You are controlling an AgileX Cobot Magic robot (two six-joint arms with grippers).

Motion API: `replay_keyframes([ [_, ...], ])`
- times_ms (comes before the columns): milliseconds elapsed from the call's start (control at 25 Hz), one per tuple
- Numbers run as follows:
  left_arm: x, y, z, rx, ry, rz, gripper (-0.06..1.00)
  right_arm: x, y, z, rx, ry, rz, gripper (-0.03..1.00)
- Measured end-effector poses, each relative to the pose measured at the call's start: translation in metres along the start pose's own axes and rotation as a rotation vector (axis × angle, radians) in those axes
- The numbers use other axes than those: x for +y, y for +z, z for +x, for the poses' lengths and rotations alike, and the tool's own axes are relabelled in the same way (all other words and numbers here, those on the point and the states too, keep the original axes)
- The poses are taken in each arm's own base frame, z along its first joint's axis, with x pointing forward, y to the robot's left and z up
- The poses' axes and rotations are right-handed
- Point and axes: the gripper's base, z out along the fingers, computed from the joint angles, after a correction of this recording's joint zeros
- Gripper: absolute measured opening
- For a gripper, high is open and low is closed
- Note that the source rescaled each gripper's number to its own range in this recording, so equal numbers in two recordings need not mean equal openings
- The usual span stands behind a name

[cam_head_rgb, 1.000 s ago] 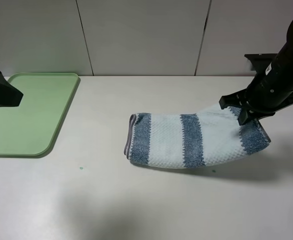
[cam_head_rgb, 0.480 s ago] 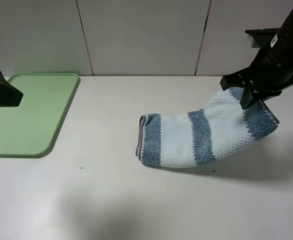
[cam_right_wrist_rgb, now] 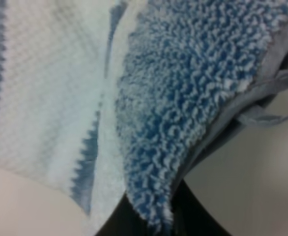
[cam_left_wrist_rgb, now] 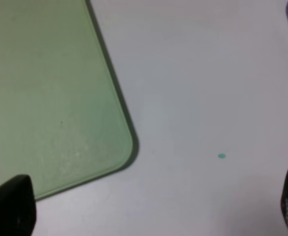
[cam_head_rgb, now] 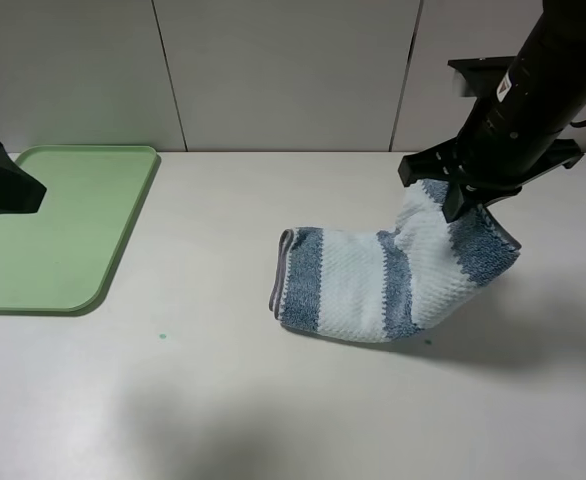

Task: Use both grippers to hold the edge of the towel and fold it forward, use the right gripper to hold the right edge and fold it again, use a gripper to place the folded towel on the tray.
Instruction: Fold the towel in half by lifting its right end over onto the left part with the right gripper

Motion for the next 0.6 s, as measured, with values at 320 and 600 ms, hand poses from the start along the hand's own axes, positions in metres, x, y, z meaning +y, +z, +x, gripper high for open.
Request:
replay_keyframes([
  [320,0.000,0.000,0.000,0.000,0.000,0.000,1.00,0.016,0.003,-0.001,-0.038,0.014,-0.026,0.05],
  [600,0.000,0.000,0.000,0.000,0.000,0.000,1.00,0.033,0.029,-0.006,-0.023,0.002,-0.049,0.05],
])
